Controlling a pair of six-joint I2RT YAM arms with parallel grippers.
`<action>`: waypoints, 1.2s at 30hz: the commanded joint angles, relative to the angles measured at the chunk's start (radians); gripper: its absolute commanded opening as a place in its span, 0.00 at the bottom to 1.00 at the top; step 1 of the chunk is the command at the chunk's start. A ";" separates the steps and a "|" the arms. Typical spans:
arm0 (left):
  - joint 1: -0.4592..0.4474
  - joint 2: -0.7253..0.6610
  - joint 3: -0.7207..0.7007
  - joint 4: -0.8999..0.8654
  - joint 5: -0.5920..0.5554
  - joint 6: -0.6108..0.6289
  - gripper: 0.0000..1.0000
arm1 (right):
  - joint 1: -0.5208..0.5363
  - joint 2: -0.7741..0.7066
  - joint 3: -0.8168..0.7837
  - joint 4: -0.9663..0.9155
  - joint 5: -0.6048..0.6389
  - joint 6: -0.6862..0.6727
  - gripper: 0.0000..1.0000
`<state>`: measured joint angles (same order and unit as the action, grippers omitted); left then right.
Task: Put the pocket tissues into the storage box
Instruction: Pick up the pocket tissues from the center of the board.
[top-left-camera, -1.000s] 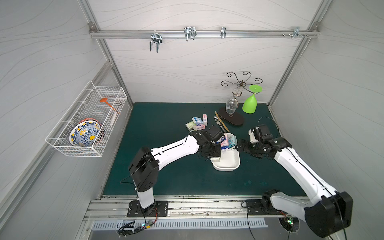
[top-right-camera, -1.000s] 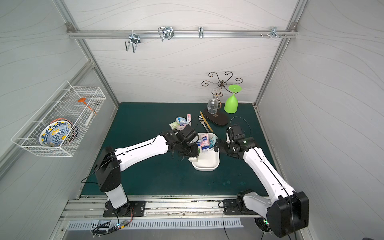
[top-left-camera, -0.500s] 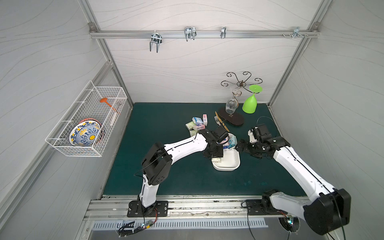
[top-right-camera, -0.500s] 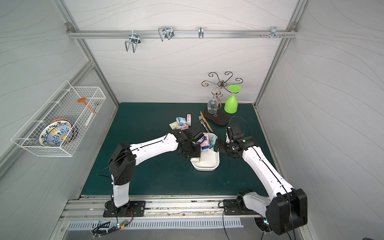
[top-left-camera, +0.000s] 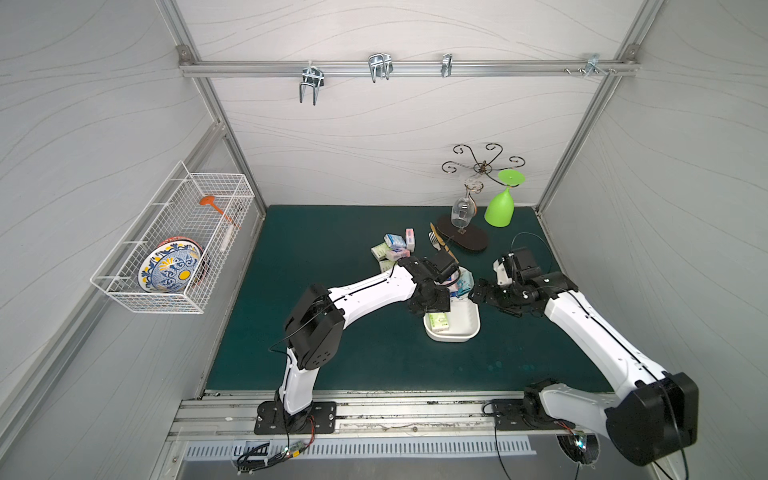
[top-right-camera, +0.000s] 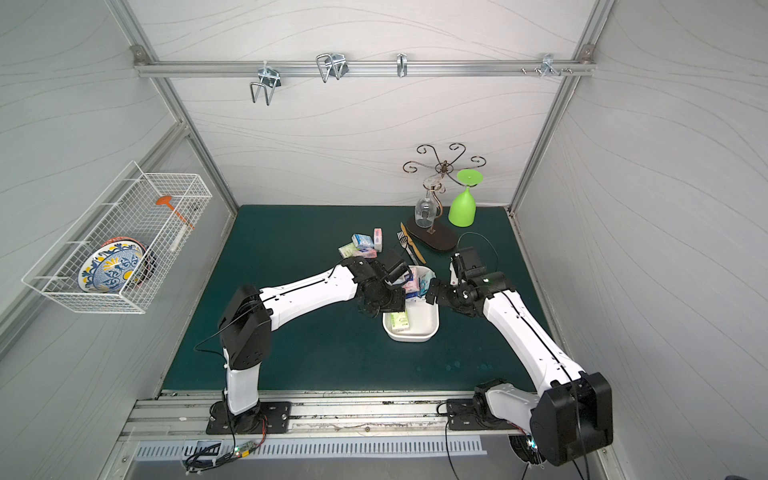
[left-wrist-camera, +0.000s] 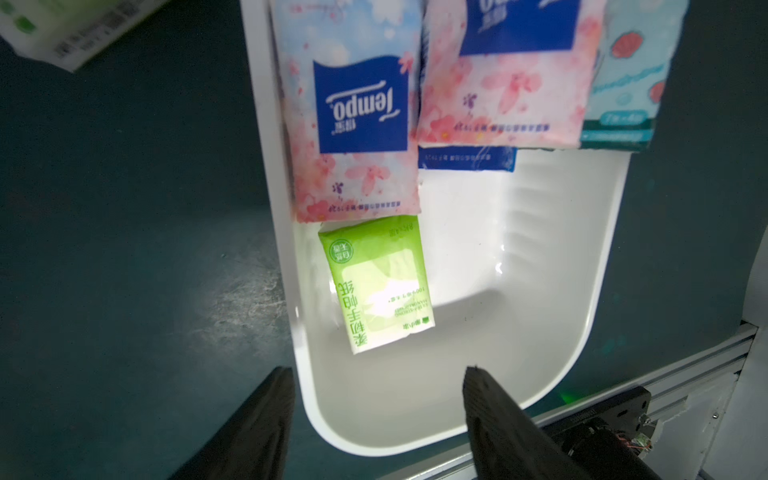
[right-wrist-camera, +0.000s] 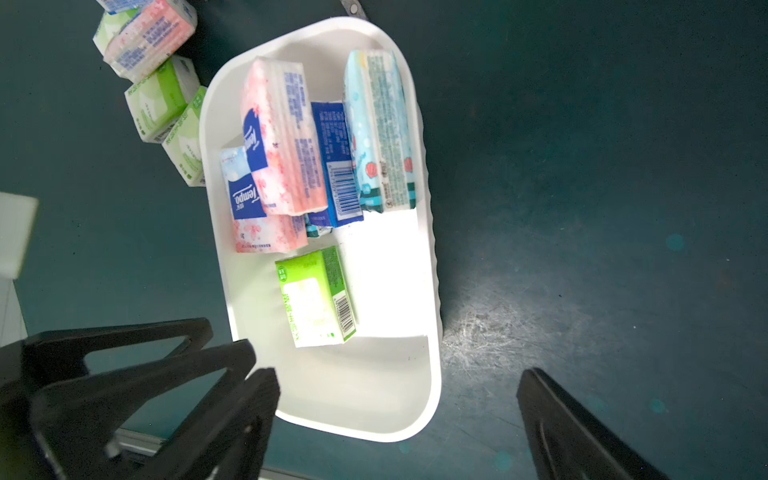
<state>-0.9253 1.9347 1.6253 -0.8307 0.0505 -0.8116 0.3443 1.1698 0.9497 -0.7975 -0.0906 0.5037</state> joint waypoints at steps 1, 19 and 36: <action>0.011 -0.098 0.011 0.018 -0.070 0.072 0.70 | -0.006 0.008 0.009 0.002 -0.018 -0.016 0.96; 0.347 -0.137 -0.143 0.221 0.133 0.739 0.70 | -0.003 0.062 0.040 -0.018 -0.041 -0.020 0.95; 0.383 0.177 0.060 0.170 0.098 0.967 0.71 | -0.002 0.112 0.084 -0.080 -0.009 -0.079 0.95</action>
<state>-0.5510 2.0865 1.6272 -0.6487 0.1684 0.1047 0.3447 1.2732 1.0149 -0.8371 -0.1120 0.4442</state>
